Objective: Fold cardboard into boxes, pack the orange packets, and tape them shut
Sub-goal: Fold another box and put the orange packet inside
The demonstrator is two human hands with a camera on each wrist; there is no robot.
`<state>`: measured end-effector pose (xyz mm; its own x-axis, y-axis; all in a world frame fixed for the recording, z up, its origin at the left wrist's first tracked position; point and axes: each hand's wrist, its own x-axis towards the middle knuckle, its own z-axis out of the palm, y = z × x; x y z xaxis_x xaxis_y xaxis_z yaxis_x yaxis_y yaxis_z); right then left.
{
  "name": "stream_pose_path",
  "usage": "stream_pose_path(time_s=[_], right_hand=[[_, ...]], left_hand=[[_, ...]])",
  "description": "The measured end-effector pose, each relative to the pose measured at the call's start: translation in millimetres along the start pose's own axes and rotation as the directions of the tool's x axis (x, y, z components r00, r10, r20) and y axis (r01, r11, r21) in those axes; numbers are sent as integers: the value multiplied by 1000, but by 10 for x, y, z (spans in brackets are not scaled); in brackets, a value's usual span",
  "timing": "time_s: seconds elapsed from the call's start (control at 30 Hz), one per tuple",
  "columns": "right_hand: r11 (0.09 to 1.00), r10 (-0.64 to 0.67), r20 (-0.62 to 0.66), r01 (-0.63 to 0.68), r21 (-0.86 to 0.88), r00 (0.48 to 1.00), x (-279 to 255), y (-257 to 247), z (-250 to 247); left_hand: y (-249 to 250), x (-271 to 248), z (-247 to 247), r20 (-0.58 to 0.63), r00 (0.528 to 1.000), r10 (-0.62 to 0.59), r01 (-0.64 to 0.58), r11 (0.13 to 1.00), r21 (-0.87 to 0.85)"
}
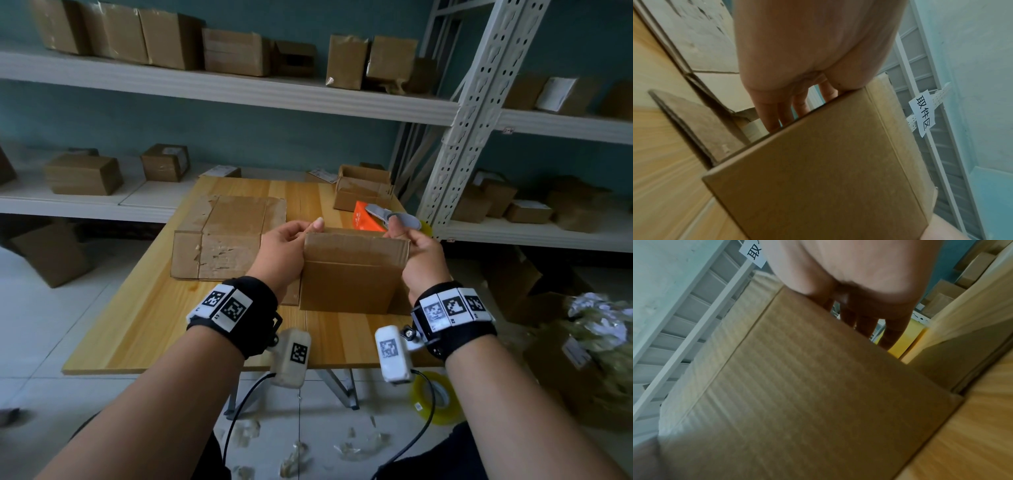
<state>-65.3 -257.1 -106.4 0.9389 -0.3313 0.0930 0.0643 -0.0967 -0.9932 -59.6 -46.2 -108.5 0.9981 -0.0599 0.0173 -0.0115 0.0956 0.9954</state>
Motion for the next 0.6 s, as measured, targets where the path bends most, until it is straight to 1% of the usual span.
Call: stream_pose_path(time_s=[0.1, 0.23, 0.33, 0.37, 0.43, 0.5, 0.6], right_hand=[[1000, 13, 32, -12, -21, 999, 3, -2, -9], [998, -9, 32, 11, -65, 999, -18, -1, -25], [996, 42, 25, -40, -75, 999, -41, -36, -46], [995, 68, 37, -65, -73, 997, -52, -56, -54], [993, 96, 60, -91, -81, 994, -69, -75, -60], [993, 86, 78, -79, -92, 993, -104, -83, -61], [992, 69, 105, -58, -112, 992, -116, -65, -59]], left_hand=[[-15, 26, 11, -2, 1000, -7, 7, 1000, 4], [-48, 33, 6, -2, 1000, -4, 4, 1000, 17], [9, 10, 18, -25, 999, -21, 21, 999, 26], [30, 5, 18, -11, 1000, -24, 24, 999, 20], [77, -34, 7, 56, 998, -18, 18, 1000, 6], [89, -66, -16, 109, 994, 5, -8, 1000, 29], [72, -65, -46, 131, 991, 14, -27, 995, 100]])
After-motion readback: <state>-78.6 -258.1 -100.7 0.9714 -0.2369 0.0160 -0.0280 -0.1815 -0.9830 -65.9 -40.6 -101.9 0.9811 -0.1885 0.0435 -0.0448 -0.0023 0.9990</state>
